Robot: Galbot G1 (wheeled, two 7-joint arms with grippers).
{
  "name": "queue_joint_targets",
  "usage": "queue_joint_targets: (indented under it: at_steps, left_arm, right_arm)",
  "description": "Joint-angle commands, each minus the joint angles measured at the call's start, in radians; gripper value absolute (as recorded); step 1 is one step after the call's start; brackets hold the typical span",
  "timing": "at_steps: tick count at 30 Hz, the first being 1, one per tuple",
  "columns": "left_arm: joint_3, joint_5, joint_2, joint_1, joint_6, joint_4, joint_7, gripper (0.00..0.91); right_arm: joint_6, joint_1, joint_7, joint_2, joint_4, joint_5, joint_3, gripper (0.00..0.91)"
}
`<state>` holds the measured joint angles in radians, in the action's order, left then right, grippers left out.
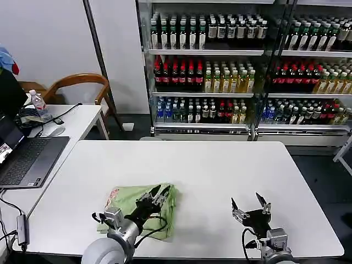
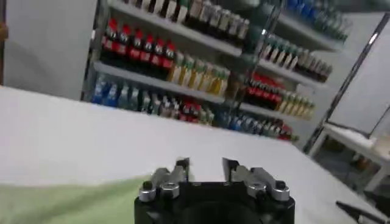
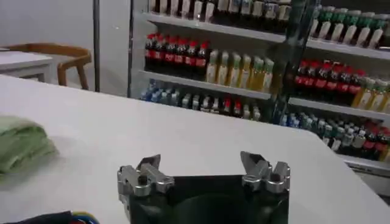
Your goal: Fold and organize the clothes.
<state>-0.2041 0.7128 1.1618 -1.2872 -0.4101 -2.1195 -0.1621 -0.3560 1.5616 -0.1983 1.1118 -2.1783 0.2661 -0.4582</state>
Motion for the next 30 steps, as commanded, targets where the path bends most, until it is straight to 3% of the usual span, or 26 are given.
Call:
queue_joint_targets:
  at_steps: [1,5,8,10,18,21,23,30]
  left_arm:
    - [-0.118,-0.040,-0.042,-0.008,0.139,-0.110,0.085,0.907]
    - [-0.274,-0.104,-0.125,-0.072,0.133,-0.100,0.065,0.907]
    - [-0.347,-0.104,-0.154,-0.136,0.045,-0.038,-0.023,0.907]
    - [-0.359,-0.074,-0.153,-0.160,-0.023,0.016,-0.078,0.907]
    - [-0.332,-0.052,-0.098,-0.142,-0.122,0.166,-0.089,0.907]
    - [-0.315,-0.075,-0.085,-0.131,-0.124,0.177,-0.088,0.907]
    - [-0.311,-0.084,-0.086,-0.128,-0.066,0.190,-0.063,0.907]
    - [-0.325,-0.045,-0.098,-0.121,-0.022,0.218,-0.056,0.907]
  right_arm:
    - [0.008,0.005,0.002,-0.003,-0.002,-0.002,0.001,0.907]
    - [0.014,0.001,0.003,-0.008,-0.001,-0.001,0.005,0.907]
    - [0.015,-0.007,0.003,-0.017,-0.003,0.002,0.004,0.907]
    - [0.015,-0.011,0.003,-0.022,-0.005,0.003,0.000,0.907]
    - [0.007,0.009,0.003,-0.037,-0.034,0.005,-0.017,0.907]
    - [0.007,0.017,0.004,-0.029,-0.042,0.002,-0.019,0.907]
    - [0.008,0.018,0.003,-0.024,-0.037,0.001,-0.020,0.907]
    - [0.002,0.020,0.003,-0.017,-0.045,0.000,-0.011,0.907]
